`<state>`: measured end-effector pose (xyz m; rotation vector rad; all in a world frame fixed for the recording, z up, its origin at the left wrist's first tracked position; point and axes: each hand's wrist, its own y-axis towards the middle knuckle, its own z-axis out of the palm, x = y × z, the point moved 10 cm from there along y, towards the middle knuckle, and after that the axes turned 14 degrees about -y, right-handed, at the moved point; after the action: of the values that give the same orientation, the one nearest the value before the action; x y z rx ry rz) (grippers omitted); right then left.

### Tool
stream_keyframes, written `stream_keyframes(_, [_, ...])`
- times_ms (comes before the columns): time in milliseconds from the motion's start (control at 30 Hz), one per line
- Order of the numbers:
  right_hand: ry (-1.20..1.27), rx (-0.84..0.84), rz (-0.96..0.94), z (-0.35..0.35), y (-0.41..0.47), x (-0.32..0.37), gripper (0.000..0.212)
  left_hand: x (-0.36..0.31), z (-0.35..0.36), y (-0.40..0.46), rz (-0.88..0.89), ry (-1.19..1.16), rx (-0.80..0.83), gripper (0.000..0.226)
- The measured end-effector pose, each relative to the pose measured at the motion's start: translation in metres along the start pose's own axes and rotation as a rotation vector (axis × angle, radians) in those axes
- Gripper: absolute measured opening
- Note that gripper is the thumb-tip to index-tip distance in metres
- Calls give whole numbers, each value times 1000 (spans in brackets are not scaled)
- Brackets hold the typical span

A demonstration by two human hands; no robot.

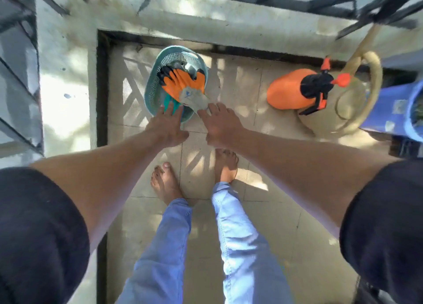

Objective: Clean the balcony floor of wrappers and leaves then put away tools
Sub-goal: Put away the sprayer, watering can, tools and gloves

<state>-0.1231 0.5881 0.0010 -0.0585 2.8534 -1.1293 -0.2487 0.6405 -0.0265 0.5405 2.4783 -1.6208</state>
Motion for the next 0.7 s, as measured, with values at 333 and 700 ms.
stream_keyframes(333, [618, 26, 449, 32, -192, -13, 41, -77, 62, -121, 162, 275, 51, 72])
stream_keyframes(700, [1101, 279, 616, 228, -341, 43, 32, -144, 236, -171, 231, 345, 338, 43])
